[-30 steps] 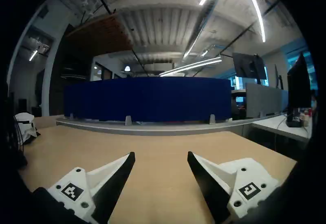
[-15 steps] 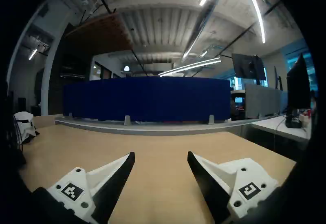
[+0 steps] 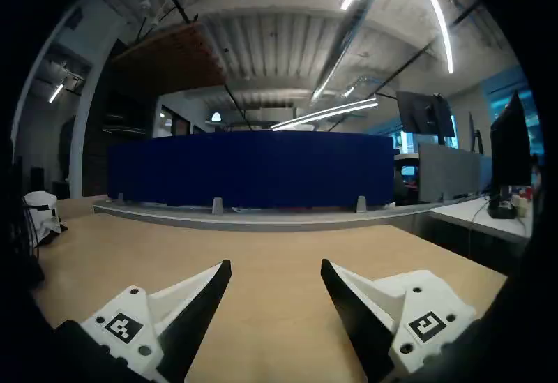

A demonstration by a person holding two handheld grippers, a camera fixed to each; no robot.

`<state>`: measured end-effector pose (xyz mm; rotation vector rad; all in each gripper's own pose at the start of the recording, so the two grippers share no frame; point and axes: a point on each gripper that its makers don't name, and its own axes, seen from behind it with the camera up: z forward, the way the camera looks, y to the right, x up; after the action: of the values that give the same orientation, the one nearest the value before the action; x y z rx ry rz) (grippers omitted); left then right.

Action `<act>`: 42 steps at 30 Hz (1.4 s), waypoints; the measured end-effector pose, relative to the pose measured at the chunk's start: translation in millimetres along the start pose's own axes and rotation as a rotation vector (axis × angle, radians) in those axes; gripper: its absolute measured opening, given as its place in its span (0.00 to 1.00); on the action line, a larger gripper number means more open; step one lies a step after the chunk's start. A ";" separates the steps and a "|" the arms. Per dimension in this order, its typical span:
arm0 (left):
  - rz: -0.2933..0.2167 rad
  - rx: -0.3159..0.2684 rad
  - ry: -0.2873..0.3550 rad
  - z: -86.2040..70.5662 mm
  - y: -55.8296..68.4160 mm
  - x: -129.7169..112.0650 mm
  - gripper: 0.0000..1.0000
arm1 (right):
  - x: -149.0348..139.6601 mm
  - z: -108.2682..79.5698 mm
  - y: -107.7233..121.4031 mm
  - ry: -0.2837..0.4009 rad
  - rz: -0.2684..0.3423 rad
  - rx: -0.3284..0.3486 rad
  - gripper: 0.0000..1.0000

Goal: Fold towel

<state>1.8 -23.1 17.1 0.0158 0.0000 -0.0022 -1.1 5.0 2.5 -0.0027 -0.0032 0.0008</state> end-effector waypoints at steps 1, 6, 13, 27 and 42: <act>0.000 0.000 0.000 0.0 0.1 0.1 0.93 | -0.1 0.0 0.0 0.000 0.000 0.000 1.00; 0.000 0.000 0.000 0.0 0.4 0.5 0.93 | -0.4 -0.3 0.1 0.000 0.000 0.000 1.00; 0.000 0.000 0.000 -1.2 0.8 0.4 0.93 | -0.7 -0.7 0.1 0.000 0.001 0.000 1.00; 0.000 0.001 0.000 -1.1 1.1 0.5 0.93 | -0.5 -2.2 -0.1 0.000 0.000 0.000 1.00; -0.002 0.000 0.000 1.8 -1.2 -0.7 0.93 | -0.7 -1.8 0.1 0.000 0.000 0.000 1.00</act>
<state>1.2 -24.4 18.9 0.0160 -0.0002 -0.0041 -1.8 5.1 0.7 -0.0024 -0.0029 0.0011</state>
